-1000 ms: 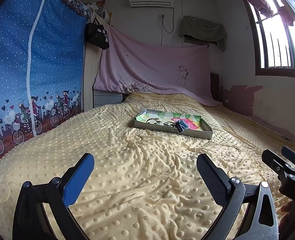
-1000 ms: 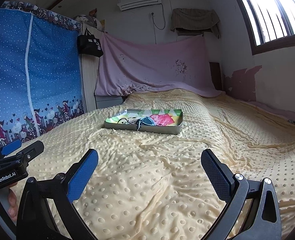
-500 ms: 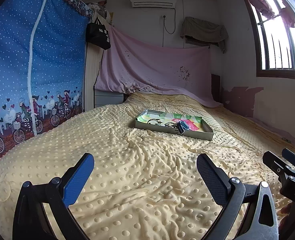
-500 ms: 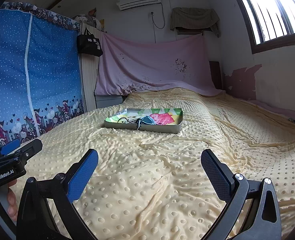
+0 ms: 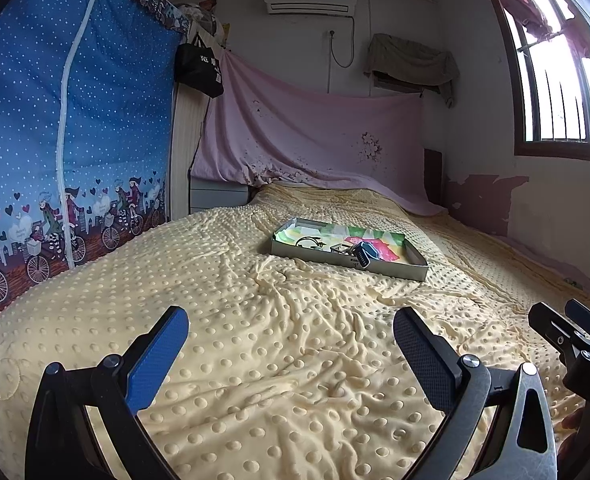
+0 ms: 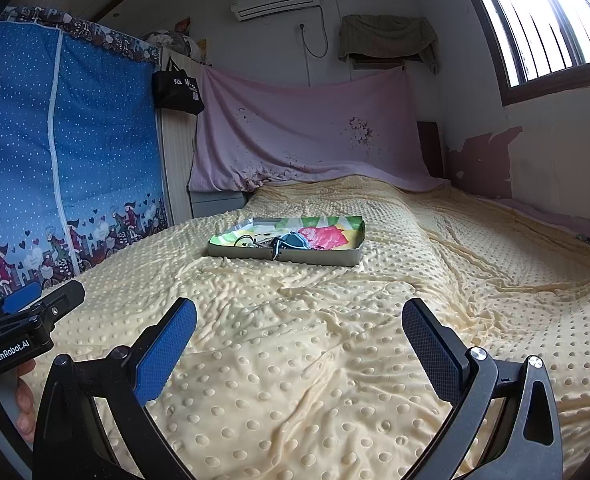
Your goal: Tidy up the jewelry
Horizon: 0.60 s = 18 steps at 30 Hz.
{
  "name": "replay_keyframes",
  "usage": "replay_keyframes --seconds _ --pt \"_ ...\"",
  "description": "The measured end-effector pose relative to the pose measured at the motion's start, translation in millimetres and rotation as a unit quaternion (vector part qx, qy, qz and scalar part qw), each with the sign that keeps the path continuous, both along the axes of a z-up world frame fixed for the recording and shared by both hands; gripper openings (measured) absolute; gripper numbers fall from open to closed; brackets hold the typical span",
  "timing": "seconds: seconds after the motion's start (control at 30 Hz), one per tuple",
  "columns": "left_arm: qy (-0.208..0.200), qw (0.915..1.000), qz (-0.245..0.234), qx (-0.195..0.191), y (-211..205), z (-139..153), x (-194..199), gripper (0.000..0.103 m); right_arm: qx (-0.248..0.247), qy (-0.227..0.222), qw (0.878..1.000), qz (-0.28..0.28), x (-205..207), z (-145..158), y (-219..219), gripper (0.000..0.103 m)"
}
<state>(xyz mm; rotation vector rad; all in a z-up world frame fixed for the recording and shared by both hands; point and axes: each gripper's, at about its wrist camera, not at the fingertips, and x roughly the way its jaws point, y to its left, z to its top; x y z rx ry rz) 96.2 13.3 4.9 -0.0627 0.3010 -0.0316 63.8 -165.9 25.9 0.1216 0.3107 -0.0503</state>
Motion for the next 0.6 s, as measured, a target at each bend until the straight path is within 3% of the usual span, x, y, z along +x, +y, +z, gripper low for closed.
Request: replay_keyframes --seconds 0.6 --pt "0.0 1.0 0.001 -0.001 -0.6 -0.2 0.2 0.103 0.0 0.0 1.0 0.001 -0.7 -0.1 0.7 0.101"
